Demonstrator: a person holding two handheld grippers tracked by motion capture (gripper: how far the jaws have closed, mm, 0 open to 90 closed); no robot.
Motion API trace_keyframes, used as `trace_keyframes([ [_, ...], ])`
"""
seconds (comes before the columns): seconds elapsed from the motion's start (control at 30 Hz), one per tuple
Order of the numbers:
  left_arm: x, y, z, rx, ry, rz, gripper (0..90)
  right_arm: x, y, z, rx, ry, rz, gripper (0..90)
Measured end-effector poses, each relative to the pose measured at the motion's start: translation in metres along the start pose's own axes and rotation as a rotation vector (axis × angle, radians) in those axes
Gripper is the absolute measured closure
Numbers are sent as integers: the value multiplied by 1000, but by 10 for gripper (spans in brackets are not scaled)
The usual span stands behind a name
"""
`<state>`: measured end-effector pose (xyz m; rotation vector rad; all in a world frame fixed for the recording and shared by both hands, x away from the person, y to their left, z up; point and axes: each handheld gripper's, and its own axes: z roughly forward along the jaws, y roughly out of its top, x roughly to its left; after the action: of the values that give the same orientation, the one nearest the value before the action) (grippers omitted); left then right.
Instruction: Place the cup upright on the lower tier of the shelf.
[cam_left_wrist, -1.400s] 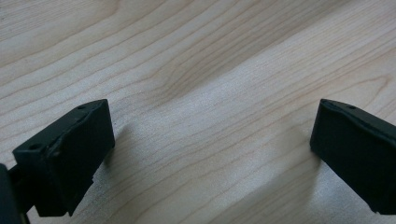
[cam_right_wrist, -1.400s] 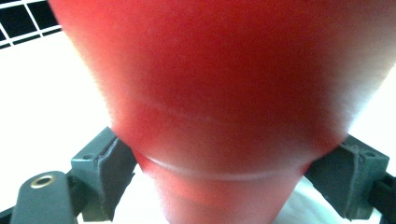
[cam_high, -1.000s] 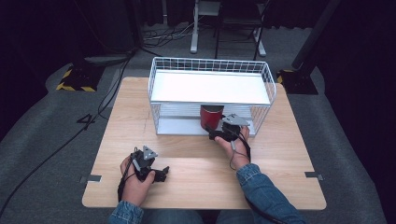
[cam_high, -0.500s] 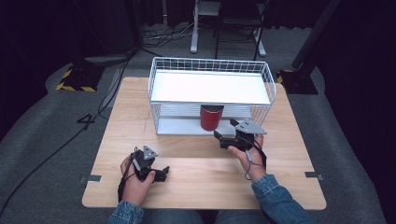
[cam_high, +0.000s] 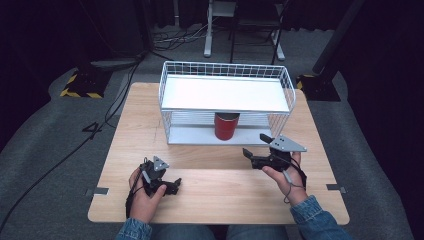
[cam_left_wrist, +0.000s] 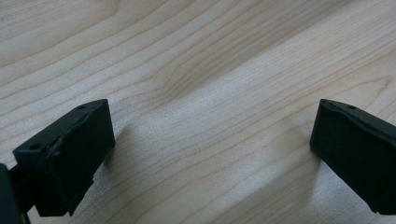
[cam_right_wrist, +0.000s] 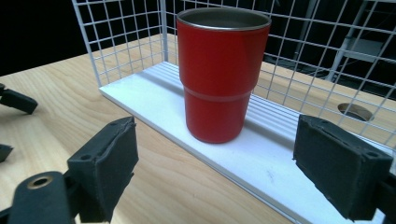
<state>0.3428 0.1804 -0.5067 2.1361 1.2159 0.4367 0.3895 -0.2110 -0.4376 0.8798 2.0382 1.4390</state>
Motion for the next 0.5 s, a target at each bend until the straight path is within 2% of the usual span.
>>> trace_keyframes([
  [0.23, 0, 0, 0, -1, 0, -2, 2, -2, 4, -23, 4, 19, -5, 146],
  [0.5, 0, 0, 0, -1, 0, -2, 2, -9, 2, -53, 37, 26, -4, 152],
])
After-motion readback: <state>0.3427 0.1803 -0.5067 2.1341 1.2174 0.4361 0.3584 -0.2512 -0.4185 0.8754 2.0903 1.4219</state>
